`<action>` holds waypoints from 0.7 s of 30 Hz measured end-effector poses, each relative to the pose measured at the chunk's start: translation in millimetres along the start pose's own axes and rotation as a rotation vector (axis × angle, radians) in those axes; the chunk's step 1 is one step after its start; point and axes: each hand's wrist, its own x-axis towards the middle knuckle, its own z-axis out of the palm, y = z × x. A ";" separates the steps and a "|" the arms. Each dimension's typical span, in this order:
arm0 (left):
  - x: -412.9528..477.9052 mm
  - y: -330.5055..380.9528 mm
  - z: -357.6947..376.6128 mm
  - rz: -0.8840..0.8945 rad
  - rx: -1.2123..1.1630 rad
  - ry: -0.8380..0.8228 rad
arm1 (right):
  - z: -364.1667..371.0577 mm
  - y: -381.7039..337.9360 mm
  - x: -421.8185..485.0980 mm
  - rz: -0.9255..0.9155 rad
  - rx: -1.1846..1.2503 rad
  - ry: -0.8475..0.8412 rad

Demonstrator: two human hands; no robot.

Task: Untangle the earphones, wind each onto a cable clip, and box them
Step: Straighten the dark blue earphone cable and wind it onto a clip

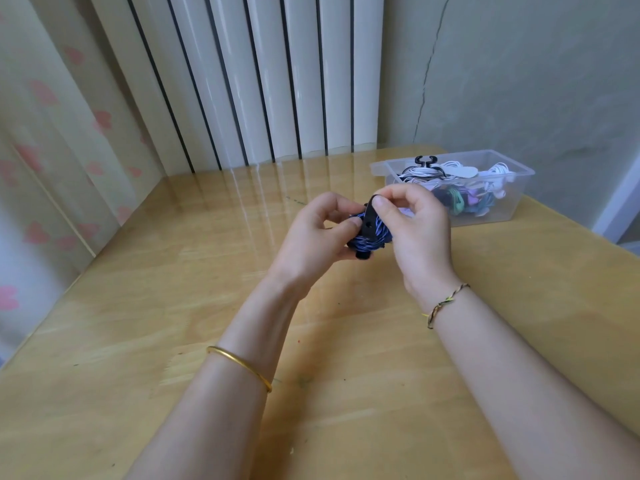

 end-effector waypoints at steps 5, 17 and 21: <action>0.5 -1.9 -3.8 -0.127 -0.054 -0.005 | -0.1 -2.3 -1.8 0.023 0.027 -0.125; 6.6 -5.5 -8.0 -0.087 -0.178 0.209 | -7.3 -3.6 3.5 0.574 0.377 -0.263; 8.1 -6.1 -10.1 -0.097 -0.253 0.266 | 1.0 -4.9 -5.1 0.492 0.147 -0.482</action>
